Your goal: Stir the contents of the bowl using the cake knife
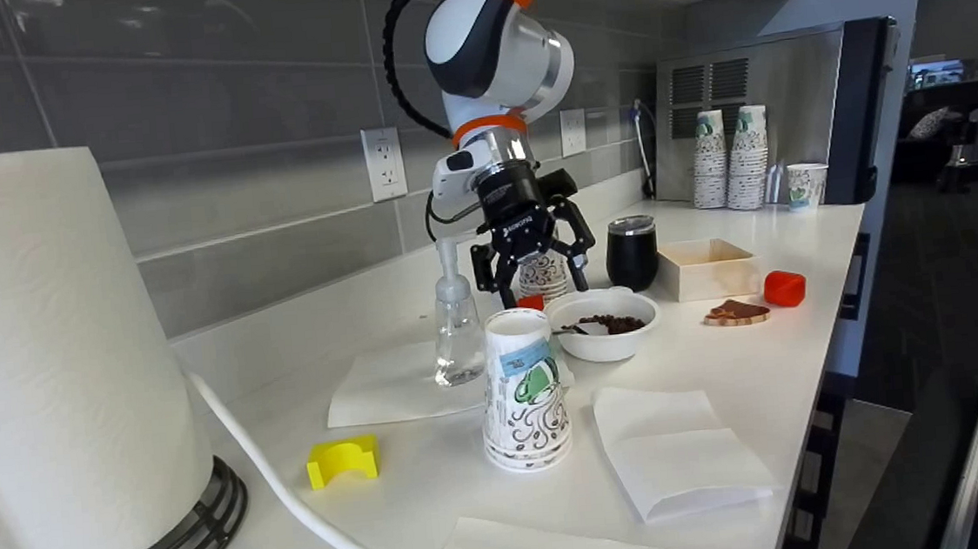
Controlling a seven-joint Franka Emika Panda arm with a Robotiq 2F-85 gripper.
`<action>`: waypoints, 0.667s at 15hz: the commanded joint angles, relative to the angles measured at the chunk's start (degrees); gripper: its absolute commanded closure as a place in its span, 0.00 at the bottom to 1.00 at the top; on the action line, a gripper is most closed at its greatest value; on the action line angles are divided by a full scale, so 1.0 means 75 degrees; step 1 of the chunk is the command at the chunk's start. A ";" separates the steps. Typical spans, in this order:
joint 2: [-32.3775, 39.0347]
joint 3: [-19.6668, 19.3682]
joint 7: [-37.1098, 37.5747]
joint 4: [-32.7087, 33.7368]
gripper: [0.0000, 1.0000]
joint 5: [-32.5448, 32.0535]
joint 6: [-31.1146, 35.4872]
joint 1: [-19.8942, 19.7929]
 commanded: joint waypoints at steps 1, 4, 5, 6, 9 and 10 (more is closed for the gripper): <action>-0.0868 -0.0008 -0.0562 -0.0719 0.00 0.0321 0.0503 -0.0233; -0.1364 -0.0087 -0.1162 -0.1334 0.00 0.0424 0.1060 -0.0308; -0.1522 -0.0106 -0.1456 -0.1555 0.00 0.0450 0.1244 -0.0327; -0.1723 -0.0125 -0.1893 -0.1828 0.00 0.0488 0.1464 -0.0344; -0.2250 -0.0222 -0.3288 -0.2459 0.00 0.0699 0.1826 -0.0334; -0.2395 -0.0269 -0.3790 -0.2572 0.00 0.0811 0.1676 -0.0323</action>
